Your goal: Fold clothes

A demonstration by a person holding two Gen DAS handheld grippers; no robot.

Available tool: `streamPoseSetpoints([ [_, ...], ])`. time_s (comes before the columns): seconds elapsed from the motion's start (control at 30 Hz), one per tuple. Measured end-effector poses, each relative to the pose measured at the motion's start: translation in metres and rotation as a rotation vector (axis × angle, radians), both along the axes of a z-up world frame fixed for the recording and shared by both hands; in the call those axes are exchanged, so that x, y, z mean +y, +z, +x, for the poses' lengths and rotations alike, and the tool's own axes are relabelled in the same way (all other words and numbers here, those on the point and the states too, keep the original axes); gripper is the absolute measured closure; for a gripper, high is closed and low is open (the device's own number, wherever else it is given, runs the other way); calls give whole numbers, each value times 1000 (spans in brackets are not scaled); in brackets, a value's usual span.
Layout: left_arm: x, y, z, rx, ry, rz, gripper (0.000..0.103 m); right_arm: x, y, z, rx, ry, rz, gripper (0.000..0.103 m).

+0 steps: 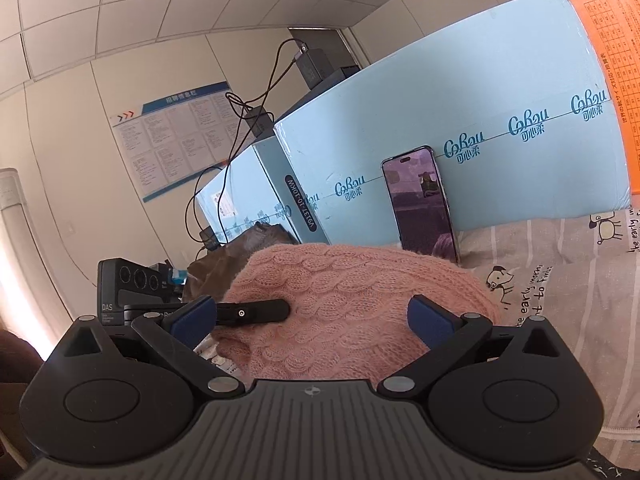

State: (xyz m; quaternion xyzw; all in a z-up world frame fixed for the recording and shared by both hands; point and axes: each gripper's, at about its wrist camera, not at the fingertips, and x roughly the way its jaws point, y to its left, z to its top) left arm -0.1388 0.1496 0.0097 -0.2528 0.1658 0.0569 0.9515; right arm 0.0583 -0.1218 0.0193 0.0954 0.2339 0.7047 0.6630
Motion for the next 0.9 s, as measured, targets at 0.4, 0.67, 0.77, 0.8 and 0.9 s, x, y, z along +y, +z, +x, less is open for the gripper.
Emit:
streamPoseSetpoints([
  [0.4, -2, -12, 8, 25, 37, 25, 36, 20, -19, 7, 21, -2, -132, 0],
  [0.67, 18, -1, -16, -33, 217, 39, 12, 2, -12, 9, 65, -7, 0, 0],
  [0.77, 21, -4, -13, 33, 259, 75, 12, 7, -11, 2, 48, 33, -19, 0],
  [0.8, 21, -6, -10, 57, 247, 80, 12, 8, -11, 0, 42, 47, -26, 0],
  [0.9, 13, -14, 3, 147, 232, 154, 11, 18, -17, -2, 19, 30, -92, 0],
])
